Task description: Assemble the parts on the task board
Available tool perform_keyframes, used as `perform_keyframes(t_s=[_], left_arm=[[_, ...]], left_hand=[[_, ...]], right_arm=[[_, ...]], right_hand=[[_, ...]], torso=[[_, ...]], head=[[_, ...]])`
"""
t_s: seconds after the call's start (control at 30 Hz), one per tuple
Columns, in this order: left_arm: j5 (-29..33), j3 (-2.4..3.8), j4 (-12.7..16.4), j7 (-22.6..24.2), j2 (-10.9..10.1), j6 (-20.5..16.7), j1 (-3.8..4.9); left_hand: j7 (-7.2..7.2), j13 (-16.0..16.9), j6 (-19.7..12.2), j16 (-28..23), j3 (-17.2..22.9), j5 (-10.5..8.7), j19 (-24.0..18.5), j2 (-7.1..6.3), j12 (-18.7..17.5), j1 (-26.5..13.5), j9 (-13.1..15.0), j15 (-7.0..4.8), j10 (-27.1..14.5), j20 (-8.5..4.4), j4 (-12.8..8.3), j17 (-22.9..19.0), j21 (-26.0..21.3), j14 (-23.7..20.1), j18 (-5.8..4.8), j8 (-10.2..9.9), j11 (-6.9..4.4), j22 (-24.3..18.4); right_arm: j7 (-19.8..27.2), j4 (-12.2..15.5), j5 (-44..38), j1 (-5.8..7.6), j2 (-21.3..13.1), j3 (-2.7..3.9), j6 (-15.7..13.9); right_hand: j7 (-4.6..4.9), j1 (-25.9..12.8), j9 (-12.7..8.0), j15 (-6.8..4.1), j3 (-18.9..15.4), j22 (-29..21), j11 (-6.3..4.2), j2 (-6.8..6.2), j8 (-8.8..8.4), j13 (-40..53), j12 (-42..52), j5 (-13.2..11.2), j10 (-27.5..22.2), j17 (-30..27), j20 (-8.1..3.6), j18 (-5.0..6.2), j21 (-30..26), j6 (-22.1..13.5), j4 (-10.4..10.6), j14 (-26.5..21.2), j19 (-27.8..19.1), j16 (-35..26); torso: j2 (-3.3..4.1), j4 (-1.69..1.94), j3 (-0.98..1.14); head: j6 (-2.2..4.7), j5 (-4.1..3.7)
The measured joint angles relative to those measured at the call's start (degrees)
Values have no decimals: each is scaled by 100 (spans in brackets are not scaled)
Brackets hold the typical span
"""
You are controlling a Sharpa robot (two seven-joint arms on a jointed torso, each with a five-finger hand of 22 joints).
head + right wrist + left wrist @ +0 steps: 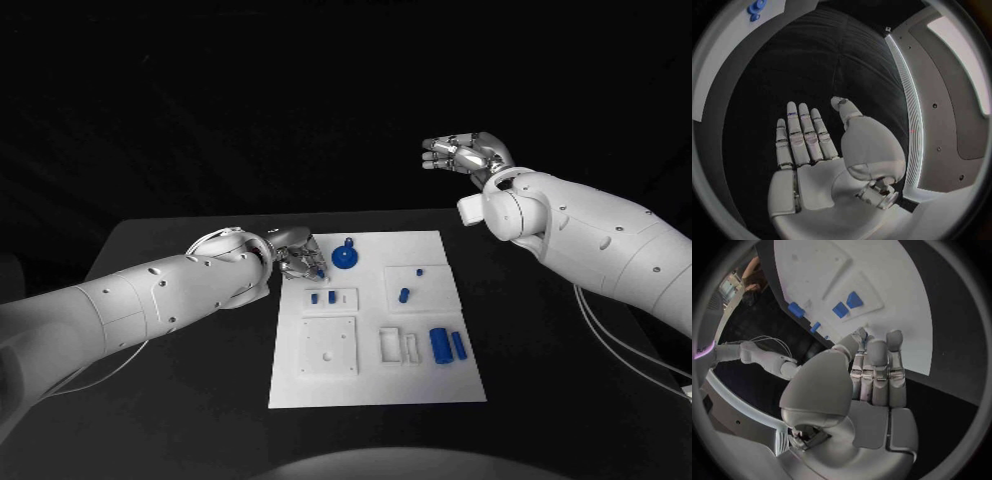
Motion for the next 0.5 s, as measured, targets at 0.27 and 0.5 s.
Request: perform_keyframes(t_s=[0.27,0.5], left_arm=[[-36,-17,-61,10,79,5,-48],[-59,-20,-130,21,142,5,-55]], left_hand=[[-6,-1,-7,0,0,0,0,0,0,0,-3,0,0,0,0,0,0,0,0,-1,0,0],[-7,-2,-8,-23,0,0,0,-15,0,15,-6,0,0,0,0,6,0,0,0,-17,0,0]], right_arm=[[0,-1,0,0,19,1,3],[0,-4,0,0,32,0,6]], right_hand=[[0,0,0,0,0,0,0,0,0,0,0,0,0,0,0,0,0,0,0,0,0,0],[0,0,0,0,0,0,0,0,0,0,0,0,0,0,0,0,0,0,0,0,0,0]], torso=[[1,0,-2],[0,2,-2]], head=[[-3,-8],[-3,-14]])
